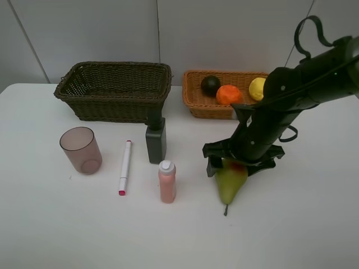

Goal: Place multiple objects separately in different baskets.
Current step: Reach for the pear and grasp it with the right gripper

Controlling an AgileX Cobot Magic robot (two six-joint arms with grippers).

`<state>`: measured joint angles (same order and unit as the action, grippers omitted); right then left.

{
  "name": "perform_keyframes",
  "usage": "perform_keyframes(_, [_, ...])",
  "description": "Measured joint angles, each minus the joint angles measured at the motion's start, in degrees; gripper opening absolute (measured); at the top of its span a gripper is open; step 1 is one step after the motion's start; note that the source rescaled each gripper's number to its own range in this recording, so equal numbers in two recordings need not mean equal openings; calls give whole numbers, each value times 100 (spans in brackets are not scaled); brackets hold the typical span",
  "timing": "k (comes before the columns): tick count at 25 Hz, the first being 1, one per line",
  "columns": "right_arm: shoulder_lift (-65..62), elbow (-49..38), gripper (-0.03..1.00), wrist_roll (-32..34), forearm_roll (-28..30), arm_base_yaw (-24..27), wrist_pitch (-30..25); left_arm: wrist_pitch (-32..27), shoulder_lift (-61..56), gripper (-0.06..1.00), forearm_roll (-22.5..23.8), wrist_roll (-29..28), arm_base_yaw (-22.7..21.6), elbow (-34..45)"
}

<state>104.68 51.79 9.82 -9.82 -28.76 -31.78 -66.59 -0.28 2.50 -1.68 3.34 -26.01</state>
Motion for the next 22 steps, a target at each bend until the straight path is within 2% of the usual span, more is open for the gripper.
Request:
perform_keyframes(11, [126,0,73,4,-12,0,11,0,0,100,0,0,0,0])
perform_keyframes(12, [126,0,69,4,-12,0,5,0,0,100,0,0,0,0])
perform_keyframes(13, [126,0,55,13,-12,0,5,0,0,100,0,0,0,0])
perform_keyframes(14, [126,0,38,41,-12,0,-8,0,0,100,0,0,0,0])
perform_keyframes(15, [126,0,35,72,-19,0,-8,0,0,100,0,0,0,0])
perform_keyframes(22, [126,0,35,104,-4,0,-19,0,0,100,0,0,0,0])
